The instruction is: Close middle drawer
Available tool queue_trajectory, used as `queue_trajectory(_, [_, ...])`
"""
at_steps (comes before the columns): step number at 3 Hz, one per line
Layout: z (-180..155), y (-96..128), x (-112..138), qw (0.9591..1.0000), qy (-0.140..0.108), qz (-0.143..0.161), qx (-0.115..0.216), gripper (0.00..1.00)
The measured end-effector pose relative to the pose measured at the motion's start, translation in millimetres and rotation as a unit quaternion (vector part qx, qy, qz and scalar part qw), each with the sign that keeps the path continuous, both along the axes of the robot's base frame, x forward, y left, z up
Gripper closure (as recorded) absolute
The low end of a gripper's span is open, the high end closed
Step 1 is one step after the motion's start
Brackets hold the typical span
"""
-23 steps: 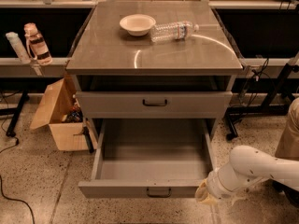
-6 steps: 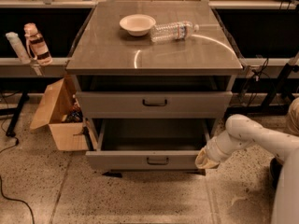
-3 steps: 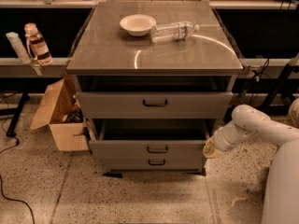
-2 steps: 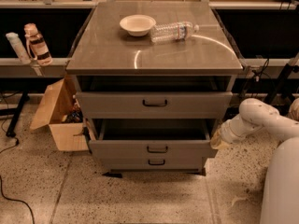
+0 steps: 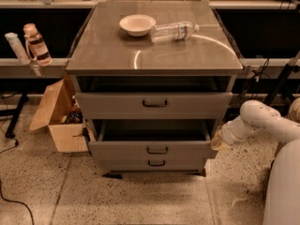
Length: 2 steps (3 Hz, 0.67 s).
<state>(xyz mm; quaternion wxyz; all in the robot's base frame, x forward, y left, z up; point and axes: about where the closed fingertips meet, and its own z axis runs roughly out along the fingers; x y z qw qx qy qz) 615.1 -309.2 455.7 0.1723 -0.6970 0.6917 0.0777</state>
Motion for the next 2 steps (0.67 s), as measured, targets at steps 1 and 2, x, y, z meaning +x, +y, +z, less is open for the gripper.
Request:
queue_trajectory(1, [0.9, 0.2, -2.1, 1.0, 0.001, -0.003, 0.001, 1.0])
queue_trajectory(2, [-4.0, 0.1, -0.9, 0.9999, 0.0, -0.012, -0.002, 1.0])
